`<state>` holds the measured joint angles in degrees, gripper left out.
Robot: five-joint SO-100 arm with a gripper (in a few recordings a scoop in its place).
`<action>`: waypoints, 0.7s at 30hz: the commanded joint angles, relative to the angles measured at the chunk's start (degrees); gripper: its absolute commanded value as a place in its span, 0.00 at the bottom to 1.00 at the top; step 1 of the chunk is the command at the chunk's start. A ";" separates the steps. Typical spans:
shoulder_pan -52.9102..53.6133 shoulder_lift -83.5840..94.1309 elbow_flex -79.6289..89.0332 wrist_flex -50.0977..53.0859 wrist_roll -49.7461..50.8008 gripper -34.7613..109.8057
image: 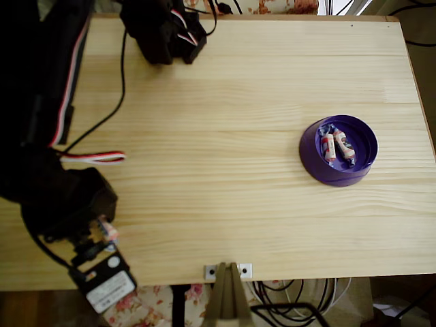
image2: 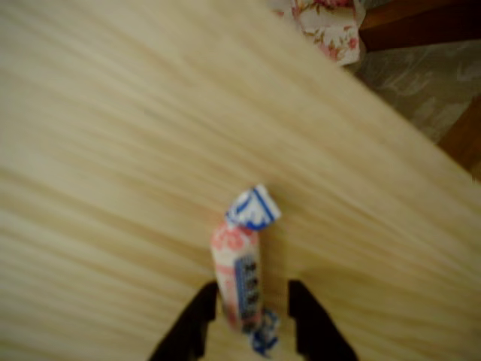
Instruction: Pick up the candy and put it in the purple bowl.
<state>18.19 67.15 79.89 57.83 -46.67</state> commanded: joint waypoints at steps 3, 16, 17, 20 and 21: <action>1.93 1.41 2.29 -3.34 -1.05 0.35; 2.64 0.97 0.62 -1.93 0.79 0.24; 2.99 1.49 0.09 -0.97 1.41 0.24; 3.96 5.19 -0.53 1.49 3.60 0.24; 4.31 6.86 -0.53 2.37 4.31 0.24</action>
<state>19.78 67.06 81.30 57.30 -43.68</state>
